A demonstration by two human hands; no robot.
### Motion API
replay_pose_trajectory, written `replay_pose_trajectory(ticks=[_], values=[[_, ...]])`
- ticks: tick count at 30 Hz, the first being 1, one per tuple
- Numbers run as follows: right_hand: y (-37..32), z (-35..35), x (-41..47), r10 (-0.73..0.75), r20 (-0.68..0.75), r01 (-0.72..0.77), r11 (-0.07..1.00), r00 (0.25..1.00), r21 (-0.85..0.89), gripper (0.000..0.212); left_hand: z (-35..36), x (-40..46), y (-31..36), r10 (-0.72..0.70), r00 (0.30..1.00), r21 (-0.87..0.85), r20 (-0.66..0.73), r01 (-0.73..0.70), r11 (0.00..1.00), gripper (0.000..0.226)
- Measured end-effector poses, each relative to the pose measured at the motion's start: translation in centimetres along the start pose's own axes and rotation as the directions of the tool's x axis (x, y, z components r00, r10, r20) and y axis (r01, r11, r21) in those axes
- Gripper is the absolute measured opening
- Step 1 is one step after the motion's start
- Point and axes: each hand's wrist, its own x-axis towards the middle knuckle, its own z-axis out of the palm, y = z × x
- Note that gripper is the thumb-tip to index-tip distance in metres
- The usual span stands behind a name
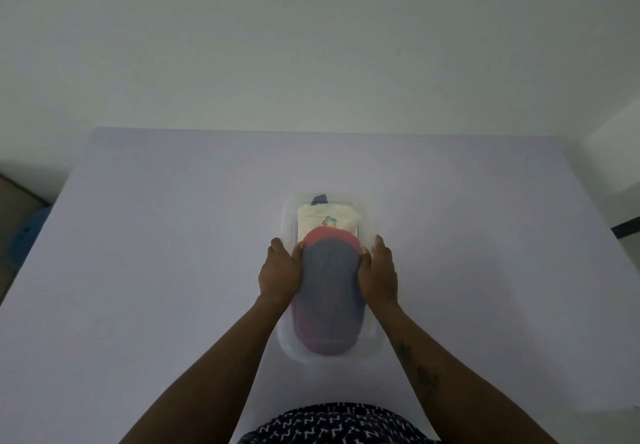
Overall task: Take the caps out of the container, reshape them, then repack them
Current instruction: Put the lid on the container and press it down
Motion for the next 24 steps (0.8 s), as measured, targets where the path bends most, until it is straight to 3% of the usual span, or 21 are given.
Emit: replay_pose_trajectory(ticks=[14, 24], values=[[-0.5, 0.5, 0.9, 0.013, -0.009, -0.013, 0.999, 1.000, -0.032, 0.052, -0.1, 0.7, 0.3, -0.015, 1.000, -0.024, -0.019, 0.014, 1.000, 0.054], [-4.0, 0.8, 6.9, -0.011, -0.010, 0.011, 0.999, 1.000, -0.037, 0.053, -1.7, 6.6, 3.3, -0.010, 1.000, -0.047, -0.028, 0.009, 0.999, 0.053]])
